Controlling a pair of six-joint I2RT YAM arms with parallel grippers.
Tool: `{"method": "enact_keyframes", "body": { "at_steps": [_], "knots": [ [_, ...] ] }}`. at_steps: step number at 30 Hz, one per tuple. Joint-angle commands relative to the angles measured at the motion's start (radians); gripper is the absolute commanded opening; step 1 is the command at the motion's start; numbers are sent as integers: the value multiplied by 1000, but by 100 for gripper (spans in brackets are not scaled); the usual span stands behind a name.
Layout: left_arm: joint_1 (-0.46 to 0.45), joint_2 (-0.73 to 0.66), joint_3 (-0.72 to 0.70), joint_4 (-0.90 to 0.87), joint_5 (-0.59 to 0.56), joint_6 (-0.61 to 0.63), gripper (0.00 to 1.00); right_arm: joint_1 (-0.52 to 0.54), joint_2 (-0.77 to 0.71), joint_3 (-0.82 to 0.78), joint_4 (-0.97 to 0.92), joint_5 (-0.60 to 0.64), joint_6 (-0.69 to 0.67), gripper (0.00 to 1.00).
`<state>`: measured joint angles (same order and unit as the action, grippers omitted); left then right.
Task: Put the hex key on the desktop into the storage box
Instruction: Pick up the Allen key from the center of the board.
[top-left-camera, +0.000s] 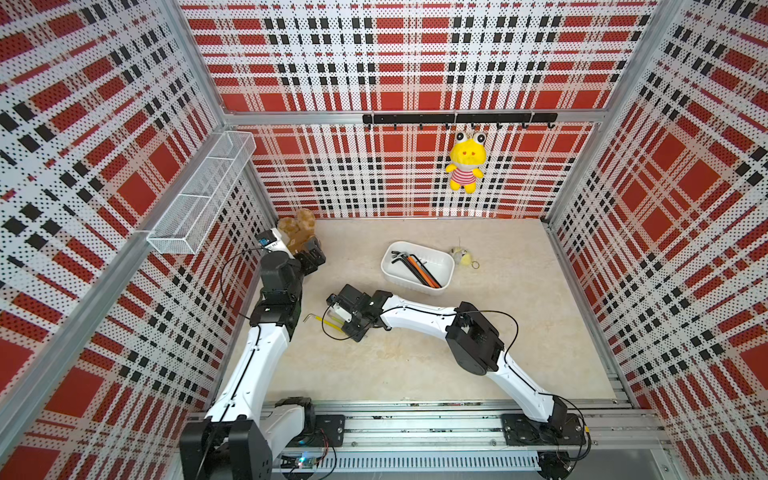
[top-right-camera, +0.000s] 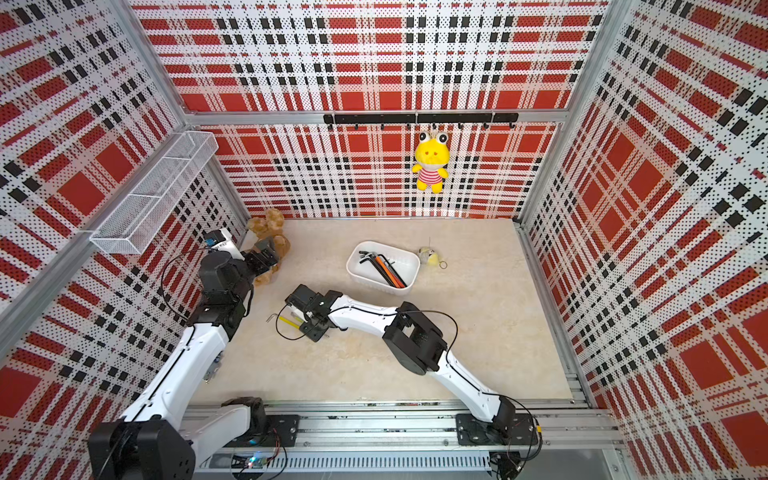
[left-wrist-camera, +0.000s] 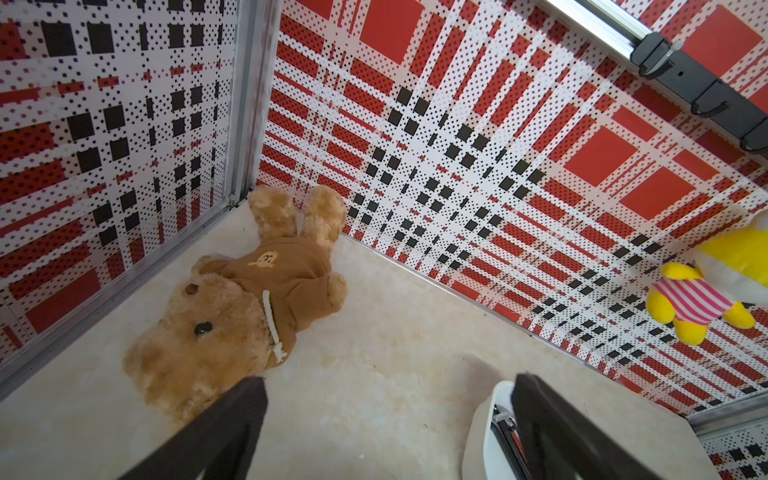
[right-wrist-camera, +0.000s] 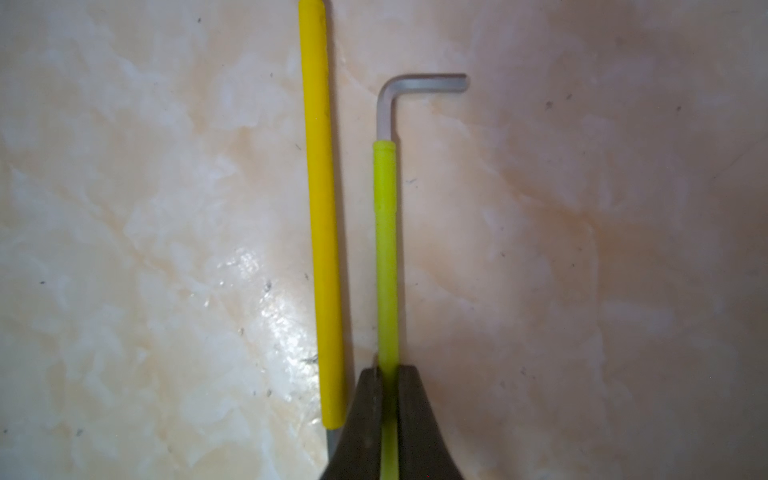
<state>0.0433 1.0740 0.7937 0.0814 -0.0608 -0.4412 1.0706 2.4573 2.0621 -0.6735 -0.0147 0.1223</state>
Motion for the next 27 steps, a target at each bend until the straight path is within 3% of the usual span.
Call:
{"method": "enact_keyframes", "body": {
  "at_steps": [1,10,27],
  "knots": [
    [10,-20,0,17,-4,4,99,-22,-28,-40,-36,4,10,0],
    [10,-22,-1,17,0,2,99,-84,-168,-185,86,-8,-9,0],
    [10,-19,-9,18,1,-1,99,-231,-358,-234,165,1,-59,0]
  ]
}}
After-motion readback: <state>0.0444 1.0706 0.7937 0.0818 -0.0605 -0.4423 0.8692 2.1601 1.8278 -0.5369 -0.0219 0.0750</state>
